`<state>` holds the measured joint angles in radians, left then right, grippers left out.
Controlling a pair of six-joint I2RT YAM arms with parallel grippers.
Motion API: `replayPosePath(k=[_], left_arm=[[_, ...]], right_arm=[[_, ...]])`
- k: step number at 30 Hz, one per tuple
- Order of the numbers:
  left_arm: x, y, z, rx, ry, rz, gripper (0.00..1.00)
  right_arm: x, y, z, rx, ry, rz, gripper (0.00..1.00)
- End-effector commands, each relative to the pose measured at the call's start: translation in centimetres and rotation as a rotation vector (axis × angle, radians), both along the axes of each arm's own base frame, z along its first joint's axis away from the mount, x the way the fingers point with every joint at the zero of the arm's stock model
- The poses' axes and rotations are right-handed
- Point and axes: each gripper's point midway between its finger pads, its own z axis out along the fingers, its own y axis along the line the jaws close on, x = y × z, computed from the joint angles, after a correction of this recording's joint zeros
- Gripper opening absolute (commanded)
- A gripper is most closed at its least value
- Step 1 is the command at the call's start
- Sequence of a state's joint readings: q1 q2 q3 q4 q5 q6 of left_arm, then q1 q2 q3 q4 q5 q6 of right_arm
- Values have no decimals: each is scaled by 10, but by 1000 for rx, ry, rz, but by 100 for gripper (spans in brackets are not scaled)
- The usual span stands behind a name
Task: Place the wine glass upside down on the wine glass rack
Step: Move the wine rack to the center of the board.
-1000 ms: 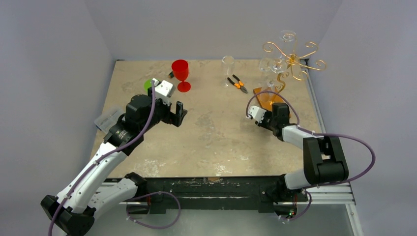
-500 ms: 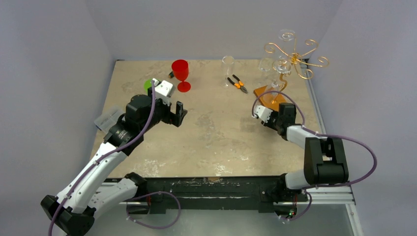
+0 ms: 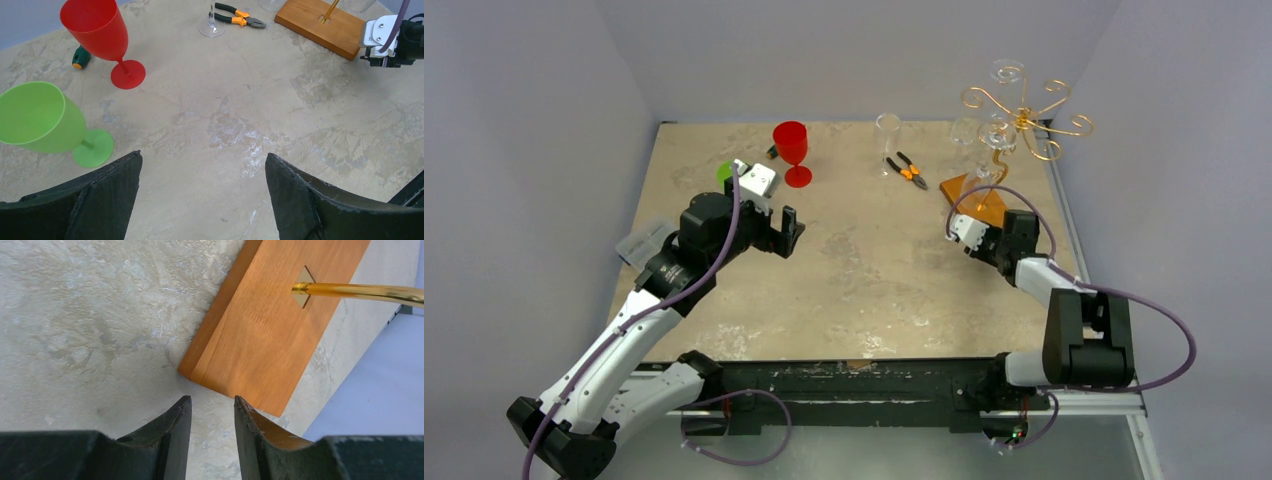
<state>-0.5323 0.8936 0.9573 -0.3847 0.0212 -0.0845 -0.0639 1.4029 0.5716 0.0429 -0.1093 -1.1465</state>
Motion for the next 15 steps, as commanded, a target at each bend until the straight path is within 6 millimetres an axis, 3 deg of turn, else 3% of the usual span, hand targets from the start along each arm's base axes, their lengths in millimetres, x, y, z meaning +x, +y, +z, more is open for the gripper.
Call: replayPosePath(k=[1,10,15], left_arm=[[0,0,11,-9,-41,-10,90],[-1,-7,14,-49,-30,-30,90],[2,-42,28,-225,46,-123,91]], right_arm=[[-8,16,12,33,-6,102,35],[-51,37,12,73,99,234,36],[-76,45,13,107,169,269,37]])
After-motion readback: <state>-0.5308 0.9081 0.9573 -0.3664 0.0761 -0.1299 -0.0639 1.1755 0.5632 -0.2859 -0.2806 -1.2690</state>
